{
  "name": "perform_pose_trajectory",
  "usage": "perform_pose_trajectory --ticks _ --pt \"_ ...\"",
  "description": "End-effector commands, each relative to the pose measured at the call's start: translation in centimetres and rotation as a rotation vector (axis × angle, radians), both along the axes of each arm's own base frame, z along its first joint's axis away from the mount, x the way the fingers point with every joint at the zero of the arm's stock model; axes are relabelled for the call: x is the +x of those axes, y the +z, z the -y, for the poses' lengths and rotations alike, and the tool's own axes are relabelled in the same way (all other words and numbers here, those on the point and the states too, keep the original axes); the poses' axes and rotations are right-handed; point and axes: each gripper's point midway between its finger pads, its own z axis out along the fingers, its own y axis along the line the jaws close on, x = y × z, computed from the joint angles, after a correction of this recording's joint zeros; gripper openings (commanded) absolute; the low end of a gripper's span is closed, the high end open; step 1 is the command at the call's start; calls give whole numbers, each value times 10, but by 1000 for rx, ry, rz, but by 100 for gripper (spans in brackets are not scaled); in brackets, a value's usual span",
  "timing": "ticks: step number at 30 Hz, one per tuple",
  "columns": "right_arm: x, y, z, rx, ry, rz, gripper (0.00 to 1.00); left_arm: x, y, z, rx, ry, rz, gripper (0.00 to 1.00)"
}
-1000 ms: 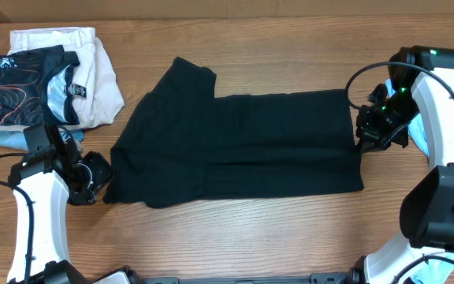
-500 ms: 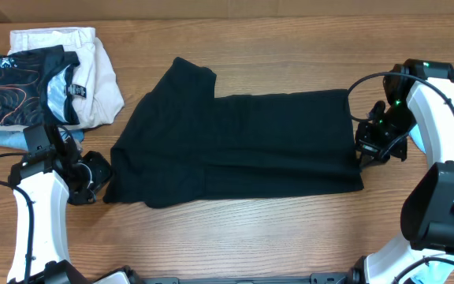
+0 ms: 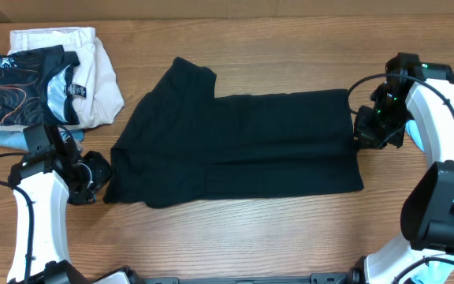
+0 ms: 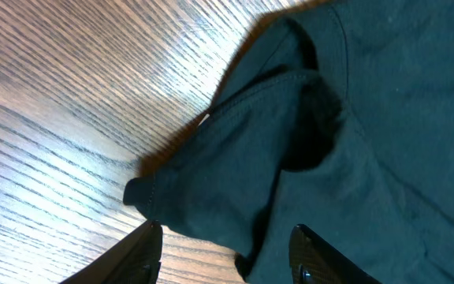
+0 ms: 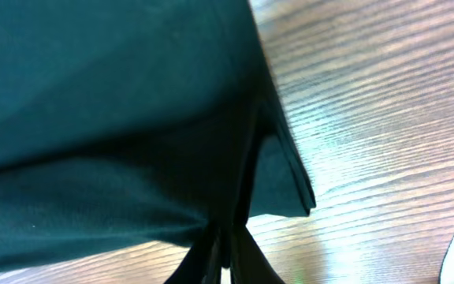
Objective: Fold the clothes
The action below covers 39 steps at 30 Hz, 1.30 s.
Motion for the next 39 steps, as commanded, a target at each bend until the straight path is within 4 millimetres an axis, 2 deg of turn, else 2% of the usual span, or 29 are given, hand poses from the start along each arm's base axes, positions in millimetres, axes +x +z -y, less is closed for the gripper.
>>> perform_pose_trajectory --ticks 1,4,6,11,20,26,34,39 --pt "-13 -7 7 -45 -5 -27 9 5 9 -2 4 -11 36 55" --pt "-27 -23 5 -39 -3 -72 11 5 9 -3 5 -11 36 55" --pt "-34 -33 5 -44 -2 -89 22 5 9 -3 5 -11 36 55" --pt "-42 -45 7 -61 -9 -111 30 5 9 -2 4 -11 35 55" --pt "-28 -37 6 -55 -8 -62 29 6 10 0 -9 -23 43 56" --pt "-19 -38 1 -49 5 -27 29 8 14 18 -90 -92 75 58" --pt "-15 -39 0 -51 8 -12 29 -13 6 28 -120 -119 -6 61" --pt "-19 -38 0 -49 9 -29 29 -24 -10 48 -139 -184 -50 60"
